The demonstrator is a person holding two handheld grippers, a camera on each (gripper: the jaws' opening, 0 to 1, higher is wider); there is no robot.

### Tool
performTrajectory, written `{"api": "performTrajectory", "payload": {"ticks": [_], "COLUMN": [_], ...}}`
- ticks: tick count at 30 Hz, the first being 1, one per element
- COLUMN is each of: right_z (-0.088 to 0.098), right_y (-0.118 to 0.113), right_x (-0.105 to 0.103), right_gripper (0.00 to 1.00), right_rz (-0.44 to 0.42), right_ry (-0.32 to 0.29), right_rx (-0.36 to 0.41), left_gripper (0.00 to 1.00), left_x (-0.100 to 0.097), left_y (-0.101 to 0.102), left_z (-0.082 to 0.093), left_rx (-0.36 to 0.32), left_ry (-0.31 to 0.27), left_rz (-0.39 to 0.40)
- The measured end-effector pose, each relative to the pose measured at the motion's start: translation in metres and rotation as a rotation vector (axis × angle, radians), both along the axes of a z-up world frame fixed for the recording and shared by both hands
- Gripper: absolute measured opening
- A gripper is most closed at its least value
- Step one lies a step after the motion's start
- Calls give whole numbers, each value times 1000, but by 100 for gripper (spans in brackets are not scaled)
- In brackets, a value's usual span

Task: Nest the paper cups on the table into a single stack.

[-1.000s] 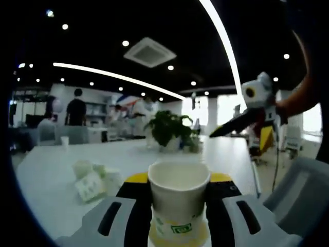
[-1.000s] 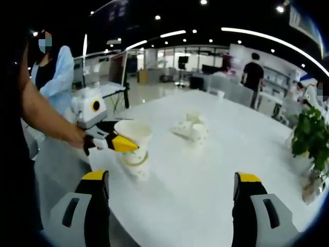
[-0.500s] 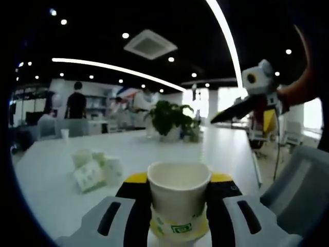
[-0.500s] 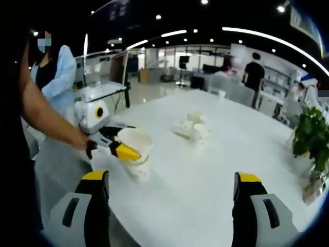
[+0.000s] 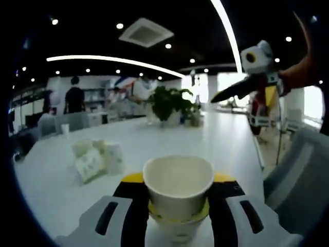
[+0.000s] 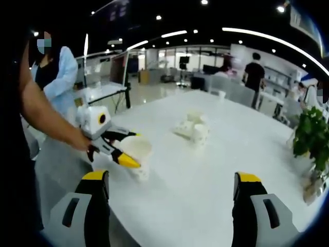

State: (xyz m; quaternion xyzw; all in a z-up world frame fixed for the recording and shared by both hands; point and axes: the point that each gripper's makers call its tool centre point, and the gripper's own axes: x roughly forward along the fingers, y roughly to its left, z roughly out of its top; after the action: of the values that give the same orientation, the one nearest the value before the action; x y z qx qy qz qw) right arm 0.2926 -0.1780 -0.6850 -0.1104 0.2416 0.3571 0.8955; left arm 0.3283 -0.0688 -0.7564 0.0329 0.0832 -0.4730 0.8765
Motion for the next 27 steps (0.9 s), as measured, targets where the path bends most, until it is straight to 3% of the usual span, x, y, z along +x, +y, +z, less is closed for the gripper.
{"api": "performTrajectory", "payload": {"ticks": [6,9,13,17,22,27], "right_z": [-1,-1,1,6,15,12], "right_y": [-2,0,2,5,9,11], "right_x": [0,0,3,8,19,26], "right_gripper": [100,100,100,100,100,100], "right_rz": [1,5,7,6,-17,-14], "right_ry": [-1,-2,-9,-31,-51,-75], "right_rx": [3,7,16,34,84,84], "left_gripper": [48,51,60,76,89,97], "left_x": [3,4,5,7,9,9], "left_y": [2,3,3,7,43,85], "left_z": [-2,4,18,29,66,72], "left_rx": [27,5,-35,-62,-72,-37], "left_ry": [13,26,23,33,12,46], "left_rz": [4,8,12,20,102,161]}}
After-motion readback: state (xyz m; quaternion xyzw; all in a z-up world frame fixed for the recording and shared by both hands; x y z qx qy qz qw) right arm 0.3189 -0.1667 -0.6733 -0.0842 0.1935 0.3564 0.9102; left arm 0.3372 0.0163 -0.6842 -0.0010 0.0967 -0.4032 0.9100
